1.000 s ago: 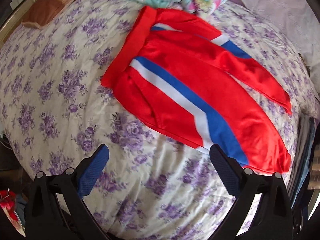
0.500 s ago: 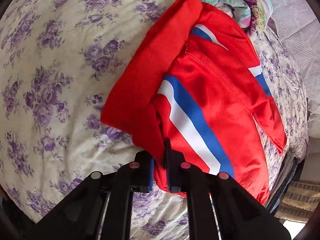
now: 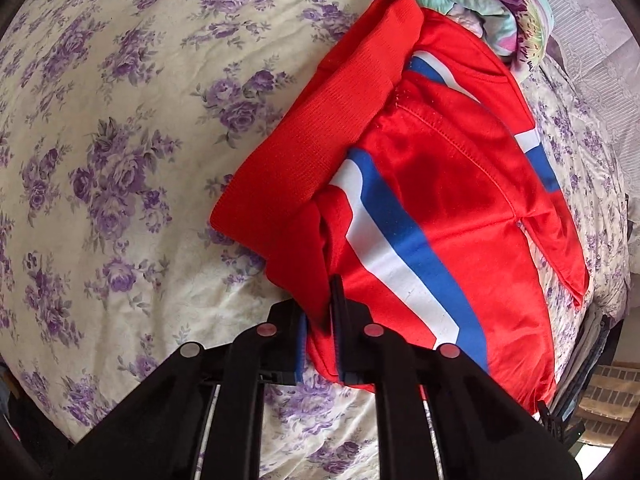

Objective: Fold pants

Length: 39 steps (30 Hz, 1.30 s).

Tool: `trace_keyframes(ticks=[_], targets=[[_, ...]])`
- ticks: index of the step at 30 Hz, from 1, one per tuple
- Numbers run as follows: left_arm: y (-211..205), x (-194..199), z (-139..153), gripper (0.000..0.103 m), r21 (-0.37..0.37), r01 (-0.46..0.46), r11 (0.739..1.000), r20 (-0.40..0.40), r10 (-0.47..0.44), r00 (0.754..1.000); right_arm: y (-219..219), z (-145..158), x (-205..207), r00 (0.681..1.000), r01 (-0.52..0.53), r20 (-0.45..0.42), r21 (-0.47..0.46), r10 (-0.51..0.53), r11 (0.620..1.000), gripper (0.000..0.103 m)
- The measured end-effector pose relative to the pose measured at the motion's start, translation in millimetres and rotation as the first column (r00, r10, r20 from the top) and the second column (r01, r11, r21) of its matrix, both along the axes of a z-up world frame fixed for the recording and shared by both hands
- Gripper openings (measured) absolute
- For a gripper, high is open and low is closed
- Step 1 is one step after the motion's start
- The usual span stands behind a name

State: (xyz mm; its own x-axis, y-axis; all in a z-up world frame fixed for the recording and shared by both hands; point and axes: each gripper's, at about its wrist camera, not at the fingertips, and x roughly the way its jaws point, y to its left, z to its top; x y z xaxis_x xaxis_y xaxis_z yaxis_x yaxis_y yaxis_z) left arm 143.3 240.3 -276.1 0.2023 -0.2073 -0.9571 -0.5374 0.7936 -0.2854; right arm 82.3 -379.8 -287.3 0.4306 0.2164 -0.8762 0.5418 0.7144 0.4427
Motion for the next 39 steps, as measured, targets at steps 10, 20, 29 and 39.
trace_keyframes(ticks=[10, 20, 29, 39], targets=[[-6.7, -14.7, 11.4, 0.009, 0.049, 0.003, 0.999, -0.031, -0.002, 1.000, -4.4, 20.1, -19.0, 1.000, 0.008, -0.007, 0.075, -0.007, 0.997, 0.009], [3.0, -78.5, -0.1, 0.016, 0.032, 0.027, 0.999, -0.081, -0.024, 0.996, 13.8, 4.9, -104.1, 0.990, -0.076, -0.120, -0.017, 0.073, 0.997, 0.013], [-3.7, -89.5, 80.6, 0.036, 0.312, 0.131, 0.941, -0.026, -0.129, 0.991, 1.5, 80.8, -86.7, 0.990, -0.112, -0.119, -0.342, 0.075, 0.933, 0.074], [-2.3, 58.4, 93.5, 0.050, 0.325, 0.171, 0.930, 0.082, -0.208, 0.975, -0.9, 81.3, 139.2, 0.969, -0.193, 0.133, -0.121, 0.209, 0.974, 0.082]])
